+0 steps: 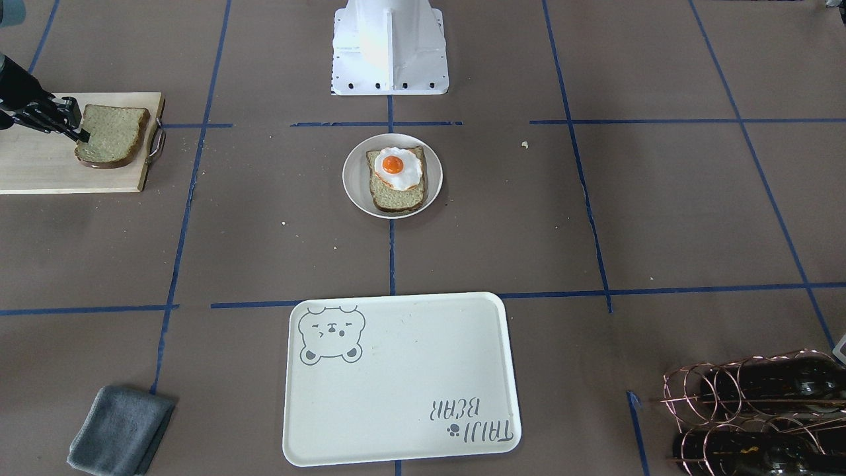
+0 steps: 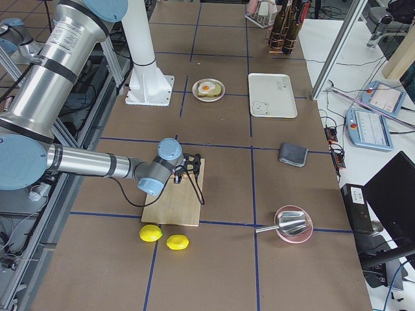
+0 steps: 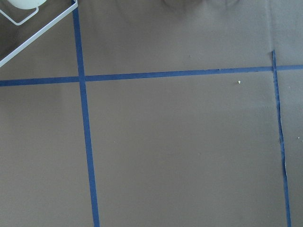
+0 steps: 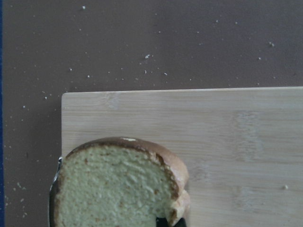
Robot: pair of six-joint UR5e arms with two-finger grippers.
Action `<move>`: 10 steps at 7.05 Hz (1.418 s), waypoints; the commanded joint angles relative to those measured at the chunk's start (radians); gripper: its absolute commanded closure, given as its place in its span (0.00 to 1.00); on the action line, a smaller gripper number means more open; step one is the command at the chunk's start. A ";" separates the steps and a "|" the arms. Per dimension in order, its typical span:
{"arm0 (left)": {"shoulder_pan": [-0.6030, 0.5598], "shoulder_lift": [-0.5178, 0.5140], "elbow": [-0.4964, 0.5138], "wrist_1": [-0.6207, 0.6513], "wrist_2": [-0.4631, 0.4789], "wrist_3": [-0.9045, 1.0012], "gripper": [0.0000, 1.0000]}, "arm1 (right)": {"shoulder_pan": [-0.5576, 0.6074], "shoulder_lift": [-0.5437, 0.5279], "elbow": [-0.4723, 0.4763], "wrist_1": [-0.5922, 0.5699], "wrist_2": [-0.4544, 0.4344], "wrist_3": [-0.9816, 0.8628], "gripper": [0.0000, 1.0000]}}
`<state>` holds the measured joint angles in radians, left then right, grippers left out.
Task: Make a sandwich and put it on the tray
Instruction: 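Carry the bread slice with the right gripper over the egg-topped bread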
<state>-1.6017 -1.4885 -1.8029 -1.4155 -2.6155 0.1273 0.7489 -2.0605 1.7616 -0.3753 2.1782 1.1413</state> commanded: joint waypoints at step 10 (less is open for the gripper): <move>0.000 0.001 0.004 -0.060 -0.074 0.006 0.00 | -0.214 0.798 0.047 -0.437 -0.047 0.330 1.00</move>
<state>-1.6015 -1.4886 -1.7999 -1.4649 -2.6687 0.1330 0.6123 -1.3960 1.8323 -0.6887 2.2115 1.4699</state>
